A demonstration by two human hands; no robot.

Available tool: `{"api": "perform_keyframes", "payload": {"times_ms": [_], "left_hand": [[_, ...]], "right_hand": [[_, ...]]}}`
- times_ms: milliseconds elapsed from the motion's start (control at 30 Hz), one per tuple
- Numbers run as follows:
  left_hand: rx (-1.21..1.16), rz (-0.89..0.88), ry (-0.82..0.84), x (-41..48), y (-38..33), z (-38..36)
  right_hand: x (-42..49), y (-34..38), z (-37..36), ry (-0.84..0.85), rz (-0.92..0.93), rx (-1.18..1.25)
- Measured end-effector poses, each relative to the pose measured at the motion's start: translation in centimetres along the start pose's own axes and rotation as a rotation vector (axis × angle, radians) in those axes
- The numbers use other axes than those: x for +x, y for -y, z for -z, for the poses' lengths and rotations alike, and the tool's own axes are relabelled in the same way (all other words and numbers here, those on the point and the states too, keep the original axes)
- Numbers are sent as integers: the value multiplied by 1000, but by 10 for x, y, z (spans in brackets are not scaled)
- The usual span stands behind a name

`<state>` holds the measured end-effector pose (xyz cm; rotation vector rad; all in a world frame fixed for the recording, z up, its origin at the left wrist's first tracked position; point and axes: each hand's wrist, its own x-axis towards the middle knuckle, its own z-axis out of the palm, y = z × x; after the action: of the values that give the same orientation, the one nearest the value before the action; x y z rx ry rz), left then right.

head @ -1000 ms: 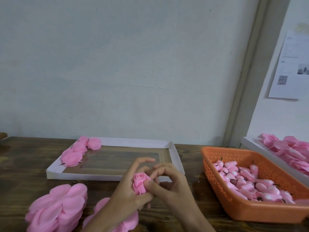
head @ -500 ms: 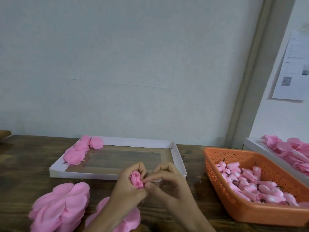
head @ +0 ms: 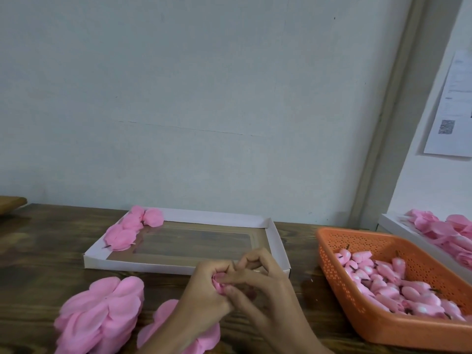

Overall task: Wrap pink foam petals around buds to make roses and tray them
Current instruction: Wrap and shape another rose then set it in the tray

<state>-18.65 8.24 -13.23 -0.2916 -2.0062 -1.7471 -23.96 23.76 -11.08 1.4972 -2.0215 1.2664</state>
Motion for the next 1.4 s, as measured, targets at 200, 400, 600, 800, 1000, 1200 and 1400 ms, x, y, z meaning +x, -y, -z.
{"api": "perform_keyframes", "payload": {"times_ms": [200,400,600,800,1000,1200,1400], "left_hand": [[279,111,-139,14,-16,28],[1071,378,-142,72,-33,132],[1359,608,64,106,19,188],[1546,524,72,135,52,192],[1707,439,185,153,82,218],[1682,457,155,131,94,241],[1773,304,161,125,96,245]], "right_hand": [[-7,-6,-14,-205,-115,174],[-11,-24,-27,-366,-203,-8],[-10,-35,-44,-248,-278,-61],[-11,-45,-46,-229,-275,-94],[-8,-51,-52,-342,-252,-66],[-9,-54,-49,-283,-241,-66],[-9,-50,-49,-259,-245,-75]]}}
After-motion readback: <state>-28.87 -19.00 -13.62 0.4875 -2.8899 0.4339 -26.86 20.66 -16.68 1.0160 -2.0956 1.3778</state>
